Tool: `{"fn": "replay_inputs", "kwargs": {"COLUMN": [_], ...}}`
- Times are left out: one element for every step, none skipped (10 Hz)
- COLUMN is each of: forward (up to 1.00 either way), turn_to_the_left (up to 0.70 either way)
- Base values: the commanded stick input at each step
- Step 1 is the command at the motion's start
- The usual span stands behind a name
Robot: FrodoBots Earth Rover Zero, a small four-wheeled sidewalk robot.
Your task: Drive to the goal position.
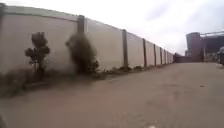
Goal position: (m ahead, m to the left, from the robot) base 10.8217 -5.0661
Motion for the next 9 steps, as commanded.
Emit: {"fn": "replay_inputs", "kwargs": {"forward": [1.00, 1.00, 1.00, 1.00, 1.00, 1.00, 1.00, 1.00, 1.00], "turn_to_the_left": [-0.27, -0.27, -0.27, -0.27, -0.20, -0.02, 0.00, 0.00, 0.00]}}
